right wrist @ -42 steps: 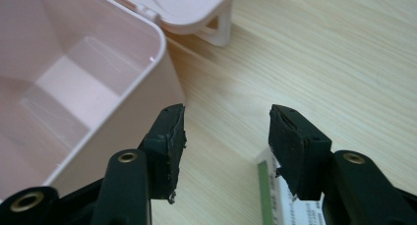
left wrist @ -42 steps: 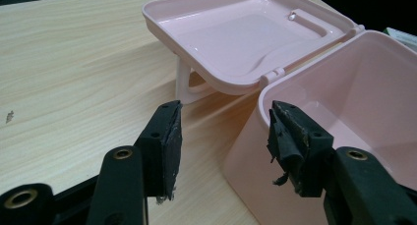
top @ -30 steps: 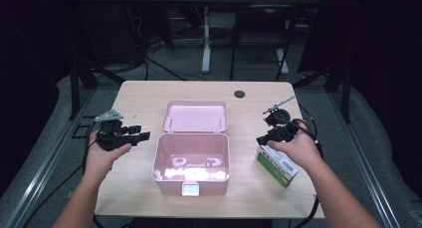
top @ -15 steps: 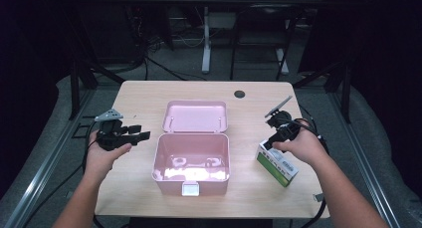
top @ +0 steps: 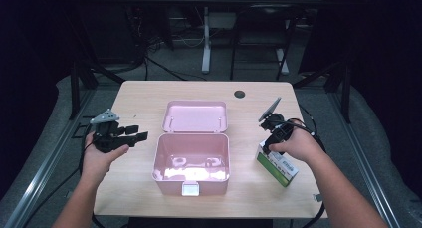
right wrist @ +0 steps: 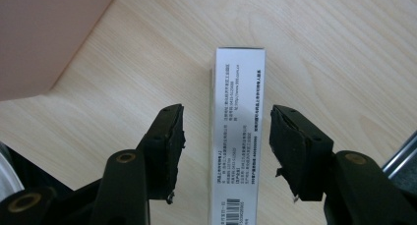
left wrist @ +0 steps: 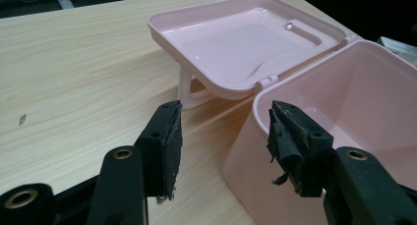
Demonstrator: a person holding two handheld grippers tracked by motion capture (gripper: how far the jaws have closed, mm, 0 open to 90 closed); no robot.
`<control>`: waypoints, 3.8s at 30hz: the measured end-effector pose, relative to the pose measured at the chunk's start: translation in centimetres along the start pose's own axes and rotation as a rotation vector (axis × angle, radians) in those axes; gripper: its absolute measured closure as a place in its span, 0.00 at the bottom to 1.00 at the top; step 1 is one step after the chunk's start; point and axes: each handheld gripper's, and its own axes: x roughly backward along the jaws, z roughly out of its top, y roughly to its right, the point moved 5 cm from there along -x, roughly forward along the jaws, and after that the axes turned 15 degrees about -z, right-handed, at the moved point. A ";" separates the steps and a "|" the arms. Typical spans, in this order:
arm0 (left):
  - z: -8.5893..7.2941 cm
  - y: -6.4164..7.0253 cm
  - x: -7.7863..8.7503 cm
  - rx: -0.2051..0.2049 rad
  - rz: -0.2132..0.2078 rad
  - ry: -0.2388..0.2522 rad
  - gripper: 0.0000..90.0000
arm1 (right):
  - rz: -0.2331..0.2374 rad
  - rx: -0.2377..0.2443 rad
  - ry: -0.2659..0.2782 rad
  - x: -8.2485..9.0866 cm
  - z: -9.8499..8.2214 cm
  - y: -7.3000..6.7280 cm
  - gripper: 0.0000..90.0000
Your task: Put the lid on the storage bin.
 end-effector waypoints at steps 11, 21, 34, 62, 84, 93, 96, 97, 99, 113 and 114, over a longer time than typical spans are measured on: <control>0.0 0.1 0.0 -0.003 -0.006 0.002 0.52 | 0.002 -0.006 -0.032 -0.1 -0.9 0.3 0.51; -0.2 -0.2 0.0 0.006 -0.001 0.000 0.52 | 0.007 0.008 -0.078 -1.1 -1.7 0.4 0.52; -0.3 -0.5 -0.1 0.010 0.001 -0.003 0.52 | 0.007 0.007 -0.115 -3.0 -2.4 0.1 0.56; -0.5 -0.8 -0.2 0.012 0.004 -0.015 0.52 | 0.018 0.003 -0.132 -4.3 -2.9 0.0 0.68; -0.6 -0.7 -0.2 0.023 0.005 -0.011 0.52 | -0.010 0.039 -0.104 -1.0 -2.0 -0.2 0.68; -0.6 -0.9 -0.1 0.025 0.007 -0.008 0.52 | -0.016 0.061 -0.099 0.5 -1.5 -0.4 0.68; -0.6 -0.9 0.0 0.026 0.007 -0.010 0.52 | -0.018 0.069 -0.098 1.0 -1.2 -0.7 0.68; -0.6 -0.9 0.0 0.026 0.007 -0.011 0.52 | -0.016 0.073 -0.096 1.1 -1.2 -0.8 0.68; -0.6 -0.9 0.0 0.026 0.007 -0.011 0.52 | -0.013 0.081 -0.095 1.4 -1.0 -1.0 0.68; -0.6 -1.0 0.1 0.029 0.008 -0.008 0.52 | -0.015 0.143 -0.074 4.0 0.4 -2.3 0.68; -0.6 -1.0 0.1 0.030 0.011 -0.004 0.52 | -0.014 0.146 -0.079 4.2 0.5 -2.3 0.68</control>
